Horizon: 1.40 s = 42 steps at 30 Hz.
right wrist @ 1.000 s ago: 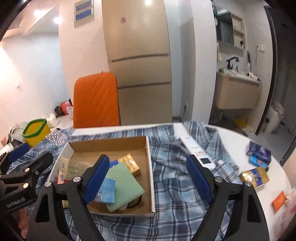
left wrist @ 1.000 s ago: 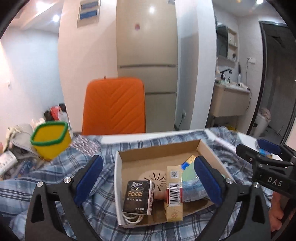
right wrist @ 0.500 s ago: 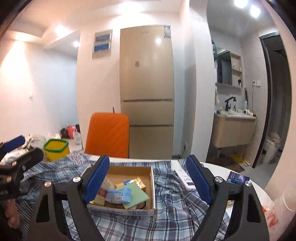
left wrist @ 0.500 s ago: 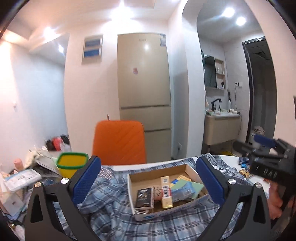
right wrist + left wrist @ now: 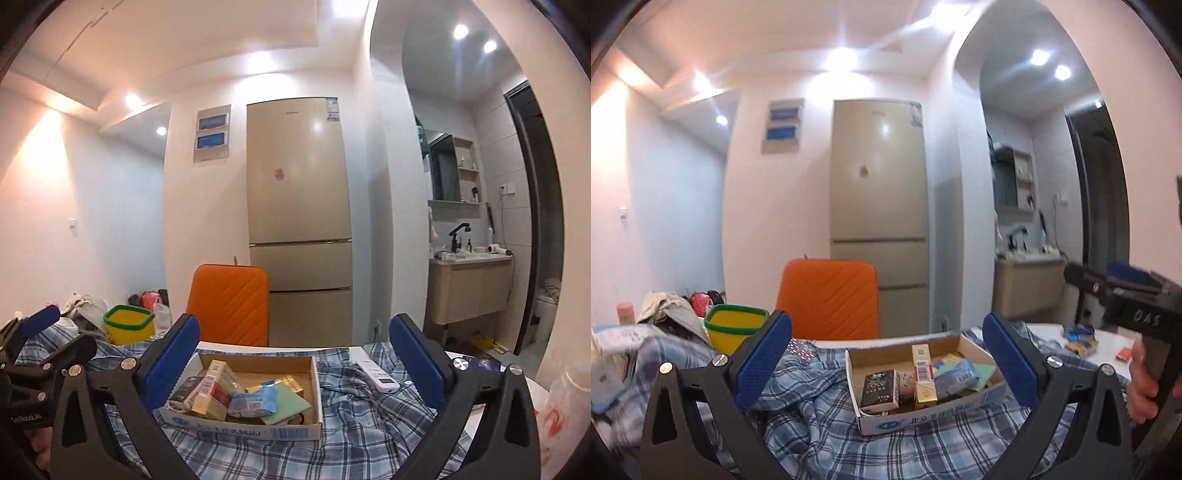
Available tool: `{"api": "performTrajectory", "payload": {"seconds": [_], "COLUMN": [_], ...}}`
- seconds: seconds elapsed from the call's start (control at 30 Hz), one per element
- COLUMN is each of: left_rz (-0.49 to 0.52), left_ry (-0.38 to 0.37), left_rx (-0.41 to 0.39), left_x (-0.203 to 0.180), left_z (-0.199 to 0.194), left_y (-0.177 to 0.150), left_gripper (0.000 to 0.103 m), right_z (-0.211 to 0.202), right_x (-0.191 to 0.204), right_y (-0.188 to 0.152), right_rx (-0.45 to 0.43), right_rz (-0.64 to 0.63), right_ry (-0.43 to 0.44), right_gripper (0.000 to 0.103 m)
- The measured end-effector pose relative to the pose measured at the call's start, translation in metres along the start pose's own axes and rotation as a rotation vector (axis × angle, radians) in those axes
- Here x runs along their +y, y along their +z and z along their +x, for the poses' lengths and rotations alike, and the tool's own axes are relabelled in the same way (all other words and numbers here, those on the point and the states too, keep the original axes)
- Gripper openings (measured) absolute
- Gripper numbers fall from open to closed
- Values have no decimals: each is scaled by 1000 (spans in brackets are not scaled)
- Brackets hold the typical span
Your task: Organize soft objects
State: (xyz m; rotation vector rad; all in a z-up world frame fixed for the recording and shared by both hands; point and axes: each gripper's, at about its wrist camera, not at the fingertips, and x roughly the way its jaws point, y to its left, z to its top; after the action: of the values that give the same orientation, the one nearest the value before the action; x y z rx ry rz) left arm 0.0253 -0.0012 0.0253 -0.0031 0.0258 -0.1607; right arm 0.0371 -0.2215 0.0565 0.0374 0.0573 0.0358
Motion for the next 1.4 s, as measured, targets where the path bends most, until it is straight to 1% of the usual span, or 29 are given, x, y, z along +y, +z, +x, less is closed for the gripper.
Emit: {"api": "performTrajectory", "payload": {"seconds": [0.03, 0.1, 0.17, 0.23, 0.3, 0.33, 0.4, 0.47, 0.53, 0.6, 0.8, 1.0, 1.4], "left_rz": [8, 31, 24, 17, 10, 5, 3, 22, 42, 49, 24, 25, 19], "left_ry": [1, -6, -17, -16, -6, -1, 5, 8, -5, -6, 7, 11, 14], "left_rx": [1, 27, 34, 53, 78, 77, 68, 83, 107, 100, 75, 65, 72], "left_x": [-1, -3, -4, -2, 1, 2, 2, 0, -3, -4, 2, 2, 2], "left_z": [0, 4, 6, 9, 12, 11, 9, 11, 15, 13, 7, 7, 6], "left_y": [-4, -7, -8, -13, -17, -17, -17, -18, -20, -20, -19, -19, -18], "left_gripper": [103, 103, 103, 103, 103, 103, 103, 103, 103, 103, 103, 103, 103], "right_z": [3, 9, 12, 16, 22, 24, 22, 17, 15, 14, 14, 11, 8], "right_x": [0, -2, -4, -5, -5, -5, -4, -2, 0, 3, 5, 5, 8], "right_y": [-5, -16, -29, -36, -40, -41, -43, -43, -42, -43, -44, -43, -42], "right_rx": [11, 49, 65, 72, 98, 107, 101, 74, 60, 57, 55, 54, 39], "right_rz": [-1, -6, 0, 5, 2, 1, -1, -11, -22, -34, -34, -36, -57], "right_ry": [-23, -39, -58, -54, -44, -47, -50, -47, -43, -39, -41, -39, -34], "right_gripper": [103, 103, 103, 103, 103, 103, 103, 103, 103, 103, 103, 103, 103]}}
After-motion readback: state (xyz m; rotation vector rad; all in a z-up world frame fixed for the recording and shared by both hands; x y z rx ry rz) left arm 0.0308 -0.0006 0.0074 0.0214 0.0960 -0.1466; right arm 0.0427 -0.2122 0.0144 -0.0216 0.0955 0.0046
